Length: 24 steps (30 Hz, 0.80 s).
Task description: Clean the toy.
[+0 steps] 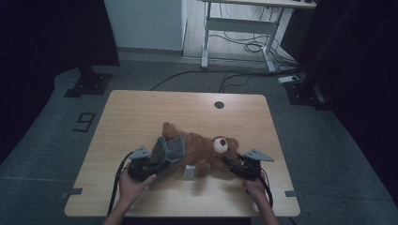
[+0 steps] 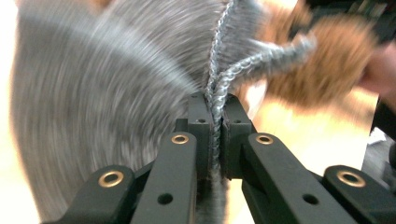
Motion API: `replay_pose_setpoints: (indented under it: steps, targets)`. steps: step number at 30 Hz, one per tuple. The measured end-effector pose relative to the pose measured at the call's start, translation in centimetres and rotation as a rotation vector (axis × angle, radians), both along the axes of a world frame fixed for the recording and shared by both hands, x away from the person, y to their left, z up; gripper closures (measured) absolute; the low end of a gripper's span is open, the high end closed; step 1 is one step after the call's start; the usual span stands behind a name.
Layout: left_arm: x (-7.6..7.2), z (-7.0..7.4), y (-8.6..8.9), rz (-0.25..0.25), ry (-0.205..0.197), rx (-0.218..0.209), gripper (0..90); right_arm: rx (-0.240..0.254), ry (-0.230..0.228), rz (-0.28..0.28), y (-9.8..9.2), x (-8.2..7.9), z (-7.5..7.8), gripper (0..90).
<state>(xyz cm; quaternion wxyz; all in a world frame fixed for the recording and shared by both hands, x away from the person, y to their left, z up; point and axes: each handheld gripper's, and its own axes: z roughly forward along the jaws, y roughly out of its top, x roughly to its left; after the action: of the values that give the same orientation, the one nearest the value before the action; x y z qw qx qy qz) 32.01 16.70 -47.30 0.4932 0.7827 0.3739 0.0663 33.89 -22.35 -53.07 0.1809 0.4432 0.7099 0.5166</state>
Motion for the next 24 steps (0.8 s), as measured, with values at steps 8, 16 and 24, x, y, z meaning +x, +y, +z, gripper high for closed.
replay_pose_setpoints:
  steps: [8,16,24]
  targets:
    - [5.8,4.6,-5.0,0.026,-0.059,0.094,84.0,0.0,-0.001,-0.004,0.0,-0.1,0.0,48.5]
    - [12.1,2.0,-6.0,0.129,0.087,0.216,84.0,-0.005,-0.002,-0.005,0.0,-0.1,0.0,48.5]
    - [12.6,-2.9,0.4,0.273,0.232,0.282,84.5,-0.012,0.001,-0.008,0.1,-0.1,0.0,48.9]
